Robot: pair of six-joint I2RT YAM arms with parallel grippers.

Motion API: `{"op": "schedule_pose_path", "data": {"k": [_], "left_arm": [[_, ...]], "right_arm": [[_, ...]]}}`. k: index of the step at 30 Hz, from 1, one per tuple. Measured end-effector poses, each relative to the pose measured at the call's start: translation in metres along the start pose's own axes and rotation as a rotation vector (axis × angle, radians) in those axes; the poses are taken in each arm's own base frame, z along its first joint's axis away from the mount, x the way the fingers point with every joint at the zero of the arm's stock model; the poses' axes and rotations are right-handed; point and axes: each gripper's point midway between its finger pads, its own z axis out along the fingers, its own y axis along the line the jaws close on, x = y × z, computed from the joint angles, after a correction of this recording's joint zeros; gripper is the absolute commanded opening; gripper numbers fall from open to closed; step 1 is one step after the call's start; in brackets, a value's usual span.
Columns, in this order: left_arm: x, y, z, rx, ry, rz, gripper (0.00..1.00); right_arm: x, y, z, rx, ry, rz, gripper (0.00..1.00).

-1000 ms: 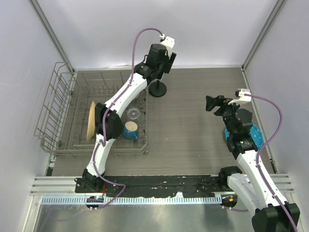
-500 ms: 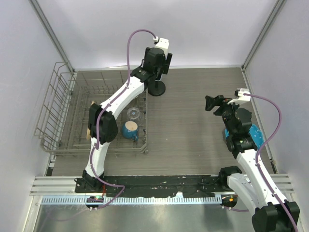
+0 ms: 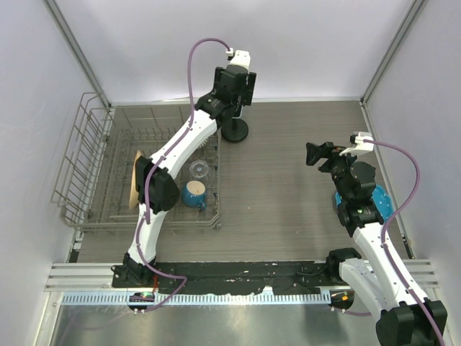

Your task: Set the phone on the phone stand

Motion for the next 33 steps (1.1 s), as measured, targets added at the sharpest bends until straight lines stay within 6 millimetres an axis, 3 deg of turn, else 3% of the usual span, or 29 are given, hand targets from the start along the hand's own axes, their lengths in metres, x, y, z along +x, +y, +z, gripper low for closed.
{"op": "schedule_pose_path", "data": {"k": [5,11,17,25,26,28,29,30,32,33], "left_arm": [[0.002,0.004,0.0,-0.039,0.006,-0.038,0.0],[0.021,0.002,0.01,-0.052,0.044,-0.055,0.0],[0.021,0.001,0.012,-0.053,0.04,-0.069,0.0],[0.021,0.0,0.011,-0.053,0.042,-0.077,0.18],[0.021,0.0,0.011,-0.053,0.042,-0.078,0.22],[0.021,0.0,0.011,-0.053,0.041,-0.079,0.47],[0.021,0.0,0.011,-0.053,0.042,-0.079,0.61],[0.021,0.0,0.011,-0.052,0.042,-0.08,0.83],[0.021,-0.001,0.011,-0.045,0.043,-0.079,1.0],[0.021,-0.002,0.012,-0.038,0.043,-0.081,1.0]], "right_arm": [[0.0,0.0,0.0,0.0,-0.001,0.002,0.84],[0.0,0.0,0.0,0.0,0.0,0.003,0.85],[0.001,0.0,0.0,0.0,0.0,0.003,0.85],[0.004,0.002,0.0,-0.018,0.007,0.003,0.85],[0.004,0.003,0.0,-0.021,0.009,0.003,0.85],[0.004,0.004,0.0,-0.024,0.01,0.003,0.85],[0.004,0.004,0.0,-0.026,0.011,0.003,0.85],[0.004,0.004,0.0,-0.027,0.011,0.003,0.85],[0.004,0.004,0.0,-0.028,0.011,0.003,0.85],[0.004,0.004,0.0,-0.028,0.012,0.003,0.85]]}}
